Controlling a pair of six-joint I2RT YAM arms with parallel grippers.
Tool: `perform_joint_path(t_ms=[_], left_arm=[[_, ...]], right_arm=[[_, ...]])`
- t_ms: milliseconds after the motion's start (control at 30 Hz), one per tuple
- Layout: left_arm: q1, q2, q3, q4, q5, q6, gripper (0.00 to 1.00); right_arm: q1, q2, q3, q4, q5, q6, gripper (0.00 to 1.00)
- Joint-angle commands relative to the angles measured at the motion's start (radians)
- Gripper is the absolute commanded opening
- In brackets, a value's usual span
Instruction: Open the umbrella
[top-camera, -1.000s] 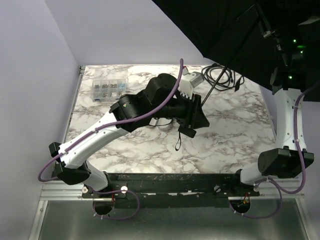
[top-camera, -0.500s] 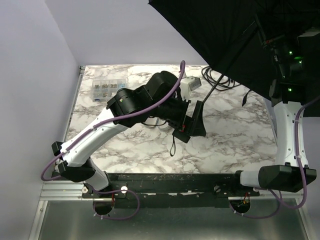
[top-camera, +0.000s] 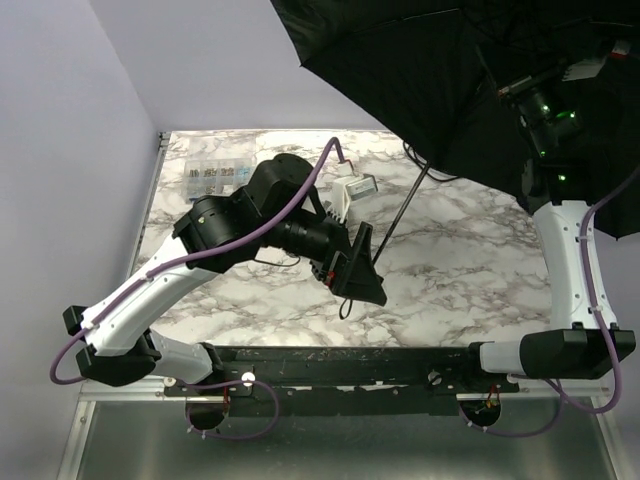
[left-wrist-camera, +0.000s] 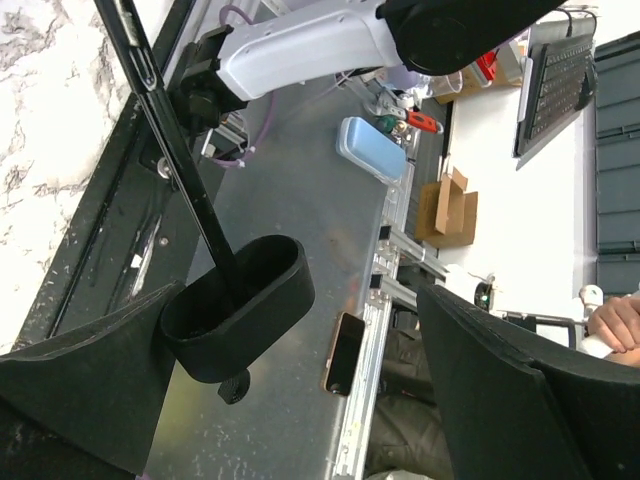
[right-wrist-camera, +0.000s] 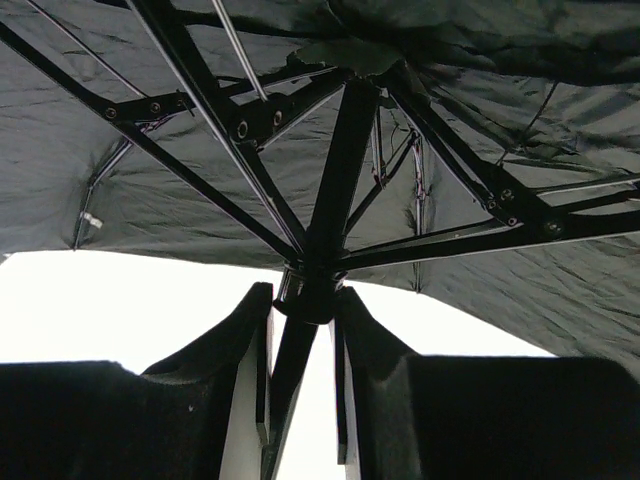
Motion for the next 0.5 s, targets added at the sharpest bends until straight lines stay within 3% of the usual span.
perform_joint_path(t_ms=[0, 167, 467], left_arm=[[0.015, -0.078, 0.001, 0.051, 0.064, -0.01, 0.98], [0.034, -0.091, 0.021, 0.041, -0.055, -0.002, 0.99], [0.06, 0.037, 0.199, 0.042, -0.174, 0.023, 0.99]], right_arm=[[0.037, 0.013, 0.037, 0.047, 0.059, -0.248, 0.01], [0.091, 0.008, 0.032, 0.035, 0.043, -0.254, 0.01], [0.208, -0.018, 0.033, -0.015, 0.037, -0.247, 0.01]])
